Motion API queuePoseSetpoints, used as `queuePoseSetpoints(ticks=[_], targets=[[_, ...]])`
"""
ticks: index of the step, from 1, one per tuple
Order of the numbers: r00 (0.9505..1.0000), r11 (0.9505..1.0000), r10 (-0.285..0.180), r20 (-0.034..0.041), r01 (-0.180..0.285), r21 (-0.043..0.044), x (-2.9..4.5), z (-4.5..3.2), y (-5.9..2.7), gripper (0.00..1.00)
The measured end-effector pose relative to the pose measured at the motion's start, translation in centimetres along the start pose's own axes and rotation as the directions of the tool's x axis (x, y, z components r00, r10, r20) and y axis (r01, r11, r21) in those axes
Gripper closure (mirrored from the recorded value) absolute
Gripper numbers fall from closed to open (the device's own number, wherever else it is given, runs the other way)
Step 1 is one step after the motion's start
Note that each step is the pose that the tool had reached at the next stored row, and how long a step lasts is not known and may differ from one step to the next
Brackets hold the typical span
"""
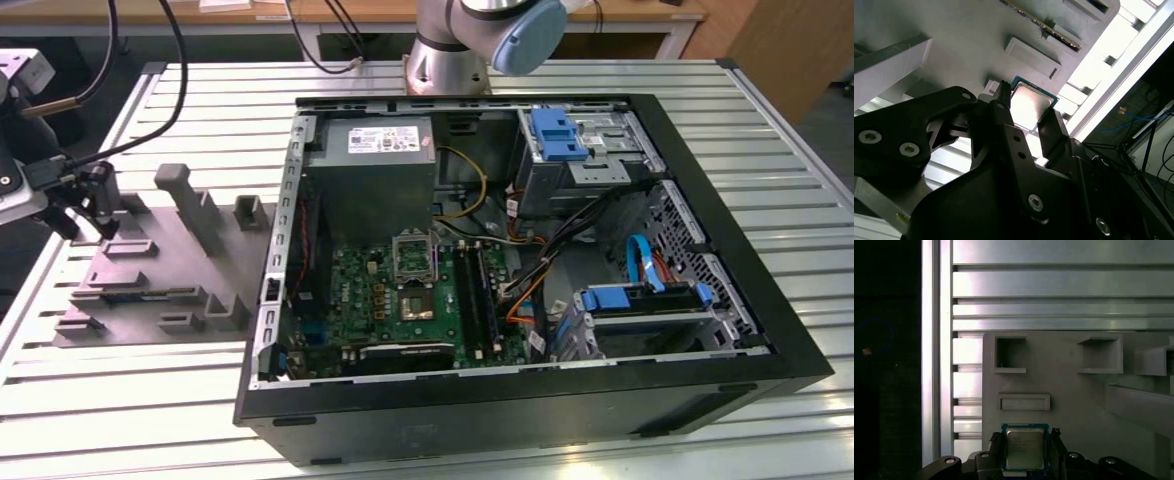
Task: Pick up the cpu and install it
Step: 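Pick up the cpu and move it towards the insertion slot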
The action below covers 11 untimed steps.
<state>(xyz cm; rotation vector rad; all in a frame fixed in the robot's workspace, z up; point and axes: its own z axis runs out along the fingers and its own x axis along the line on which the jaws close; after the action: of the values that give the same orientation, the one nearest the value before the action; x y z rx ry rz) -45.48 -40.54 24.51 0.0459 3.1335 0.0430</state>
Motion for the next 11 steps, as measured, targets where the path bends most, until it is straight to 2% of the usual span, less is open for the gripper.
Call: queuePoseSetpoints(ticks=[11], targets=[[1.0000,1.0000,0.000,0.0000,0.000,0.0000,0.00,-0.29,0.01,0.53]])
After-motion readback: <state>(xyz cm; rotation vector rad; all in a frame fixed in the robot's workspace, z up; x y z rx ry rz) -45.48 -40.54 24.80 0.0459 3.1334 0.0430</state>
